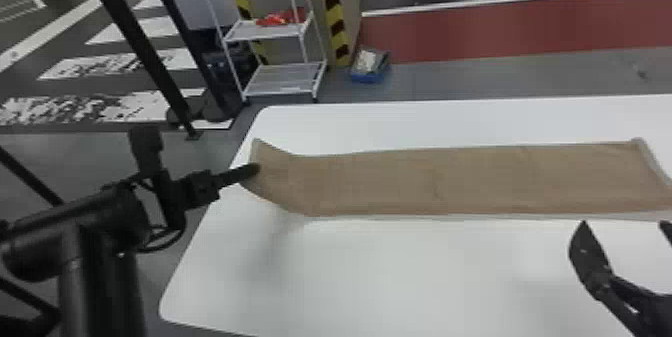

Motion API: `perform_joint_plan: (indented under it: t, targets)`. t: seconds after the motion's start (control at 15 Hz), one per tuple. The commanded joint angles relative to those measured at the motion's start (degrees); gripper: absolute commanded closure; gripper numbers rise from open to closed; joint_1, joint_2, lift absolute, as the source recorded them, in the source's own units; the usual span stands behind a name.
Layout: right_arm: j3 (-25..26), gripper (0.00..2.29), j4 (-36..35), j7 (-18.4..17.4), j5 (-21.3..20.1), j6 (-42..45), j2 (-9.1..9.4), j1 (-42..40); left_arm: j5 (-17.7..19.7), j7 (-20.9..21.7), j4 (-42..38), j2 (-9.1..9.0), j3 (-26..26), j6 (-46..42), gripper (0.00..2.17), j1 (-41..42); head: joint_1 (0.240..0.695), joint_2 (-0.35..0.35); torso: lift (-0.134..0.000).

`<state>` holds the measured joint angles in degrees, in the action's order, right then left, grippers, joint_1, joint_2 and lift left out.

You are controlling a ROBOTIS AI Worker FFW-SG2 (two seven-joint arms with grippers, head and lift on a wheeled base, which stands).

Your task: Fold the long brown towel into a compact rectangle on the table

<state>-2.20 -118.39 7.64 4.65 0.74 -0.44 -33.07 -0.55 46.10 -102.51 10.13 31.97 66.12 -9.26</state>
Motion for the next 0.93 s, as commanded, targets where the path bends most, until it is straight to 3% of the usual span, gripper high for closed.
perform_joint_plan:
  t: [0.0,0.07,0.2,0.47,0.6,0.87]
  targets:
    - [0.0,0.11,0.0,0.0,0.0,0.0,0.49,-0.2,1.7,-1.5,-11.0,-3.27,-3.8,9.8,2.15,0.6,0.695,0.277,-0.123]
    - [0.0,0.11,0.0,0.0,0.1,0.0,0.49,-0.2,1.3,-3.1,-14.5,-4.59,-7.4,12.1,2.15,0.6,0.695,0.257,-0.123]
    - [0.0,0.11,0.0,0.0,0.1,0.0,0.49,-0.3,1.2,-7.4,-18.8,-4.68,-15.3,16.3,2.15,-0.8,0.695,0.182,-0.123]
    - [0.0,0.11,0.0,0.0,0.2,0.2,0.49,-0.5,-3.5,-12.3,-21.2,-10.27,-29.3,22.1,2.15,-6.1,0.695,0.069,-0.123]
    - [0.0,0.11,0.0,0.0,0.2,0.2,0.49,-0.4,-6.3,-16.5,-18.0,-10.27,-35.9,22.1,2.15,-9.2,0.695,-0.016,-0.123]
    - [0.0,0.11,0.2,0.0,0.2,0.0,0.49,-0.4,-5.4,-23.3,-9.3,-10.27,-41.6,18.0,2.15,-12.6,0.695,-0.057,-0.123]
